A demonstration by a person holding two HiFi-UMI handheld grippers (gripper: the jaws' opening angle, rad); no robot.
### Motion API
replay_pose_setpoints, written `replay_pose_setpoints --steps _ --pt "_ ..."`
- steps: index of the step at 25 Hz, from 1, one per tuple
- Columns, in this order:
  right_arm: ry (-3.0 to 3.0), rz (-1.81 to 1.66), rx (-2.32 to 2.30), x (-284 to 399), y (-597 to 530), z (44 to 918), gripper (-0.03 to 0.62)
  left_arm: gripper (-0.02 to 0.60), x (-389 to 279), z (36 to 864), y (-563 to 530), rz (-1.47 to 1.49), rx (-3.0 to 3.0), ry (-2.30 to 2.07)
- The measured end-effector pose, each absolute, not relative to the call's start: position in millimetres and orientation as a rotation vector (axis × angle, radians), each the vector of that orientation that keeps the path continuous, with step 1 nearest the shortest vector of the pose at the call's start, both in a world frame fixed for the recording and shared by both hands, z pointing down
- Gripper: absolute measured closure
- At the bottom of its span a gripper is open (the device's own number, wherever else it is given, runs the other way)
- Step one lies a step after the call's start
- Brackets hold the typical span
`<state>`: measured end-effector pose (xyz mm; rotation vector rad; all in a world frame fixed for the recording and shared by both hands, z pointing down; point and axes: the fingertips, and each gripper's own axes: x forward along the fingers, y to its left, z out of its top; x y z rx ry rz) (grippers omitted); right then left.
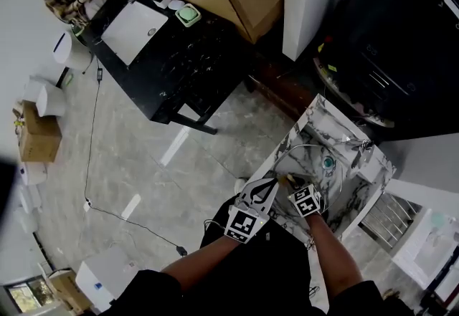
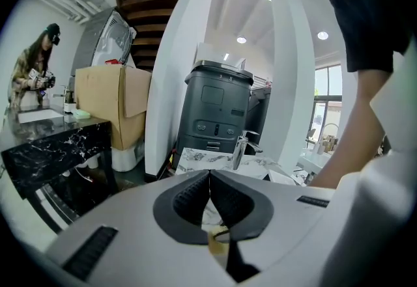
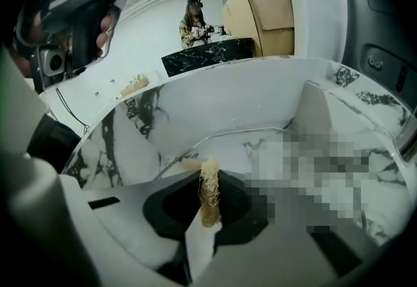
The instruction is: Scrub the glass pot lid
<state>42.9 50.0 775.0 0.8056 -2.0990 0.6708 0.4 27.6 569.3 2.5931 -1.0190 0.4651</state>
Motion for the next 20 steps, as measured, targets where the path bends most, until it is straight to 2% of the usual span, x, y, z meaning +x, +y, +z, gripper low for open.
replay_pose_setpoints --steps 20 --pt "-2.082 0.69 0.889 50.4 15.5 782.2 0.534 0.565 5.1 579.0 31.3 0.519 2.581 -0.965"
